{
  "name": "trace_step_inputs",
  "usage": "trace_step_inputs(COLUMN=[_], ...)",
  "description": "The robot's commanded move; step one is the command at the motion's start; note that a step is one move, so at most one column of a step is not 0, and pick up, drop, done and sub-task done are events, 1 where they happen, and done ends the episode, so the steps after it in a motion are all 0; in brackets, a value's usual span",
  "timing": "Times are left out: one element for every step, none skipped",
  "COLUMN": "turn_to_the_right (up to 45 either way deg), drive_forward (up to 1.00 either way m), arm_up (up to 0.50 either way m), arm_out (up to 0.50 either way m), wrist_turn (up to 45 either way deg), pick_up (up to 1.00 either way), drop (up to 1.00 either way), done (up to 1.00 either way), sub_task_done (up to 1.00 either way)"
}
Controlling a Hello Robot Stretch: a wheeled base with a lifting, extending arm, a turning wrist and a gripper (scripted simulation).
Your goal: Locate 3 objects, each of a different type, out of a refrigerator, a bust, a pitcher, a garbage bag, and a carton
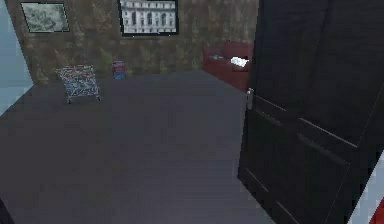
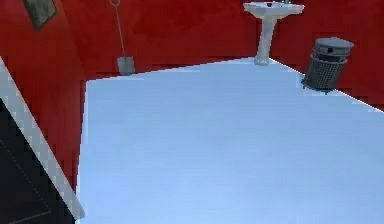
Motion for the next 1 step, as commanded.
trace_step_inputs(turn_to_the_right=[-9.0], drive_forward=[0.0], arm_up=[0.0], arm_out=[0.0], wrist_turn=[0.0], pick_up=[0.0], drop=[0.0], done=[0.0], sub_task_done=[0.0])
